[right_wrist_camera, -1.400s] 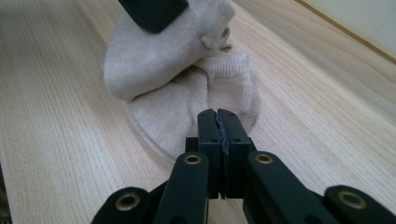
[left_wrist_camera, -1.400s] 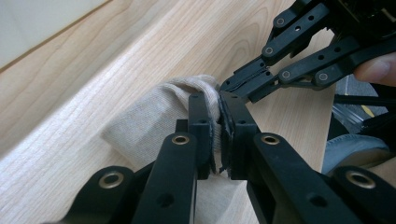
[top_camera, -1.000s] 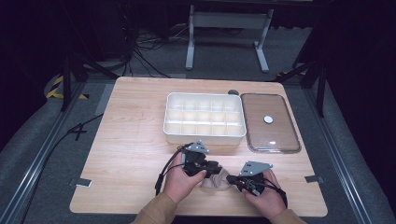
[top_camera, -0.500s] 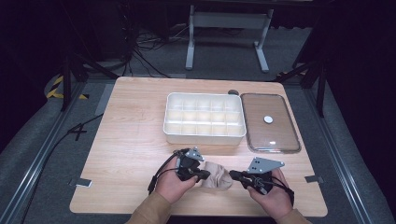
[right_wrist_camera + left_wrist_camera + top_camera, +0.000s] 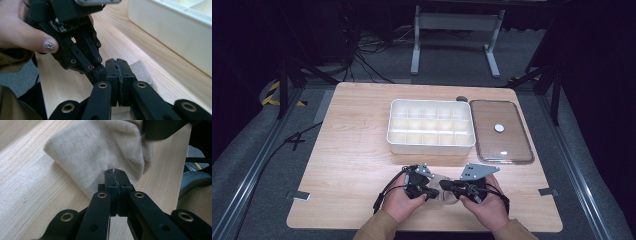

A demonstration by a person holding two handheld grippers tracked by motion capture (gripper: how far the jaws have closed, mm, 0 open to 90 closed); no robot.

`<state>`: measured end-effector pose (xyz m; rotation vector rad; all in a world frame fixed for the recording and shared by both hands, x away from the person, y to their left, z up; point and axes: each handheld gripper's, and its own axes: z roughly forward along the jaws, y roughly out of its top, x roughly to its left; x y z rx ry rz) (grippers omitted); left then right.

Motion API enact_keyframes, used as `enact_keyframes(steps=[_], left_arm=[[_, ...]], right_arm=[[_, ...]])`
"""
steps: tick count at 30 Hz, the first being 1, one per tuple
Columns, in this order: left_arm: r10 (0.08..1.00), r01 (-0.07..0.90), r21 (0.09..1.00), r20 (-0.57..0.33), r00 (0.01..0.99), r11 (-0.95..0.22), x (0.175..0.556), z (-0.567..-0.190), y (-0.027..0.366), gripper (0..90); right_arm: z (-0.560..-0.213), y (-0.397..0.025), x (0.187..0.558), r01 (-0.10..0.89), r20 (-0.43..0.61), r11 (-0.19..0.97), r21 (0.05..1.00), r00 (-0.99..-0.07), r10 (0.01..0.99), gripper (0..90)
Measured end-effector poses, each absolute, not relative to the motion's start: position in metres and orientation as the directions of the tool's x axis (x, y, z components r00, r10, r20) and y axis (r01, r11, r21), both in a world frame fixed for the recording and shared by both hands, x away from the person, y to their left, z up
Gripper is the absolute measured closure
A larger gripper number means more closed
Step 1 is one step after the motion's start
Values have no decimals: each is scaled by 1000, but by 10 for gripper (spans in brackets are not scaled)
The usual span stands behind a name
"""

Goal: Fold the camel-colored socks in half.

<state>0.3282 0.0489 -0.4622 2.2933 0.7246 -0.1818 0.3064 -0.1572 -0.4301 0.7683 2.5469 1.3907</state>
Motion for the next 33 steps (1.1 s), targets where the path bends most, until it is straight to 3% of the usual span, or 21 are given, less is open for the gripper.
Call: enact_keyframes(steps=[17,25,33], left_arm=[[469,566,593,-330,819,-572,334,-462,55,895],[477,583,580,-346,808,-568,335,-463,54,896],[469,584,574,-353,809,-575,335,-464,52,895]], right_arm=[[-446,-180,300,409,99,513,755,-844,528,852],[-454,-185,298,399,59,576,713,-853,518,777],[-464,-189,305,393,27,621,678,-858,513,805]])
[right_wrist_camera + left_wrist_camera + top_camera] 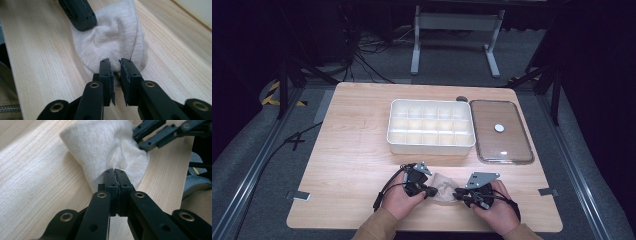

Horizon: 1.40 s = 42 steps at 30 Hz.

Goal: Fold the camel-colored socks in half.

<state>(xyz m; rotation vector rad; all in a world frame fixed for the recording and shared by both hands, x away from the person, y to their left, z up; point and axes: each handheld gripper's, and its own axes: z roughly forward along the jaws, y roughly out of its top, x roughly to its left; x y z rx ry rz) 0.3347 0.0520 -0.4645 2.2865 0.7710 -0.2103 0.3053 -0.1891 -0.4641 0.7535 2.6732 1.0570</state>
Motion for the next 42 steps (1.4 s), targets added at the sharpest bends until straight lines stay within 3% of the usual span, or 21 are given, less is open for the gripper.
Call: enact_keyframes(steps=[11,19,27,33,42], left_arm=[[472,572,622,-342,813,-535,335,-456,59,850],[512,587,618,-322,796,-524,339,-453,75,731],[503,597,624,-349,790,-504,338,-451,77,719],[495,594,620,-352,794,-513,336,-451,76,707],[511,597,620,-341,789,-508,335,-450,78,678]], right_arm=[[-467,-188,308,360,-19,634,685,-860,510,826],[-463,-189,308,352,-21,627,695,-862,507,887],[-445,-192,306,335,-23,582,741,-853,521,892],[-437,-182,306,336,12,534,776,-854,519,889],[-460,-171,318,410,78,528,744,-837,541,866]])
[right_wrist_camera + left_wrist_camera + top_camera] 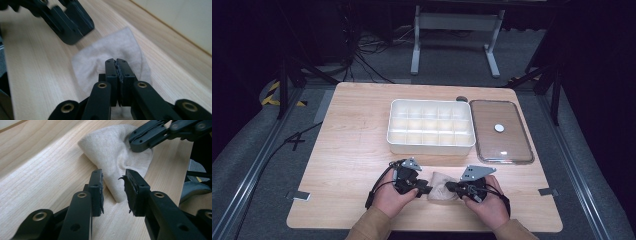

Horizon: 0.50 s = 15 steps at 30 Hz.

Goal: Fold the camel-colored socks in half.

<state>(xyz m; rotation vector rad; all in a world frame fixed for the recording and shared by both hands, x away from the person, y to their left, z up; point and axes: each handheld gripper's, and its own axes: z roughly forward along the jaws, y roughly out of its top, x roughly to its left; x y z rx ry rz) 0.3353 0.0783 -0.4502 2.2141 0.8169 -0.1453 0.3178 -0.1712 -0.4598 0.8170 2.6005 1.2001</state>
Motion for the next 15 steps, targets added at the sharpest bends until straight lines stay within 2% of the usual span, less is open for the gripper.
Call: enact_keyframes(steps=[3,15], left_arm=[[514,601,619,-343,786,-505,336,-450,80,666],[515,602,616,-344,785,-508,336,-450,80,654]], right_arm=[[-467,-172,321,428,92,540,724,-837,540,856],[-462,-185,329,384,24,595,707,-853,522,823]])
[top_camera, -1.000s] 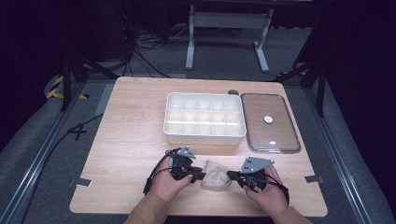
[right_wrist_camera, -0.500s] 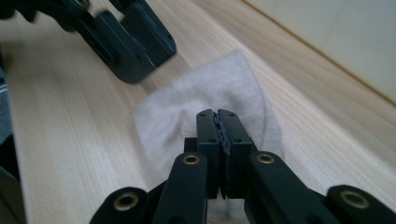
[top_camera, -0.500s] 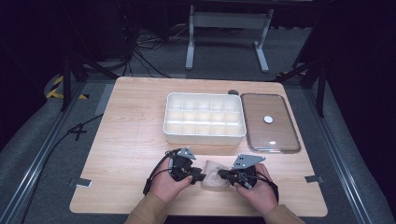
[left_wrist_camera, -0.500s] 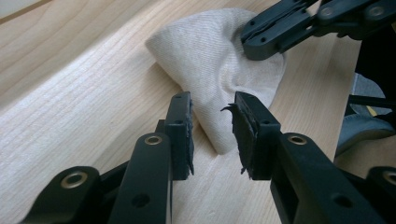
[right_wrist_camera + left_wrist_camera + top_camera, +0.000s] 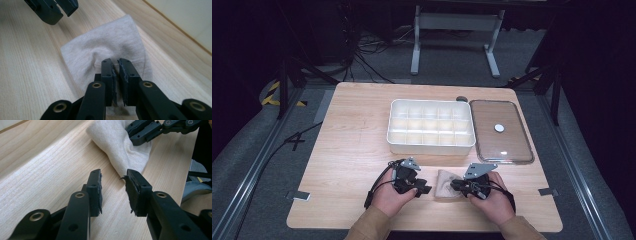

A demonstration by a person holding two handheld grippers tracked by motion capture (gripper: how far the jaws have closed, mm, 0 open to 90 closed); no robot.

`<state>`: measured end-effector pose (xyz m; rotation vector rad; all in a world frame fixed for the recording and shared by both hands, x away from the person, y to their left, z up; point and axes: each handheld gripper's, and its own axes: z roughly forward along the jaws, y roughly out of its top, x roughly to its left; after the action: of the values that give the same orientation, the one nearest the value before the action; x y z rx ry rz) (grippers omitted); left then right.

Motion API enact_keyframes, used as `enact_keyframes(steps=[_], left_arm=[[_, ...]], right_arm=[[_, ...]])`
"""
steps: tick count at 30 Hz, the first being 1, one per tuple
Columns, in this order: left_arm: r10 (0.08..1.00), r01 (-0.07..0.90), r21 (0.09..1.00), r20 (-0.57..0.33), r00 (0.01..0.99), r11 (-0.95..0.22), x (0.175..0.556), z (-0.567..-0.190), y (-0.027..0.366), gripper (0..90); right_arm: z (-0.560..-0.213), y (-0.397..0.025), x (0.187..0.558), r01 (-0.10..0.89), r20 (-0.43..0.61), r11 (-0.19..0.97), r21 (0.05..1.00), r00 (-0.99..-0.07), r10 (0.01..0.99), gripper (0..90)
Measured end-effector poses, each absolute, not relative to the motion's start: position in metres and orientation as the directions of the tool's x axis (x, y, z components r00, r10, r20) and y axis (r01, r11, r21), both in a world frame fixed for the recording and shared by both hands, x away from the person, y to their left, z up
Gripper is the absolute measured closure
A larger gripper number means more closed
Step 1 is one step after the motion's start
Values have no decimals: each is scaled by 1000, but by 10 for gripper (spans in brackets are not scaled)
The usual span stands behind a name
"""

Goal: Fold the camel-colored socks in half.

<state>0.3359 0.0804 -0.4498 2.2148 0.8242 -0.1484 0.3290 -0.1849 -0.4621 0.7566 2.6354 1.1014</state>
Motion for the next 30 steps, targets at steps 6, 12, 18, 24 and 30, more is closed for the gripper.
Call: enact_keyframes(steps=[6,12,18,24,30], left_arm=[[514,602,617,-344,786,-507,336,-449,81,650],[502,597,607,-345,793,-525,335,-451,77,660],[511,594,602,-329,794,-535,335,-454,76,654],[517,597,595,-326,791,-538,337,-454,77,644],[515,602,587,-335,789,-541,338,-457,78,634]], right_arm=[[-456,-188,329,366,-4,601,710,-852,524,819],[-450,-191,328,364,-4,579,730,-844,536,824],[-455,-183,331,373,8,580,724,-846,534,820],[-466,-179,338,371,1,612,698,-856,517,794],[-465,-177,339,346,-14,639,687,-873,488,795]])
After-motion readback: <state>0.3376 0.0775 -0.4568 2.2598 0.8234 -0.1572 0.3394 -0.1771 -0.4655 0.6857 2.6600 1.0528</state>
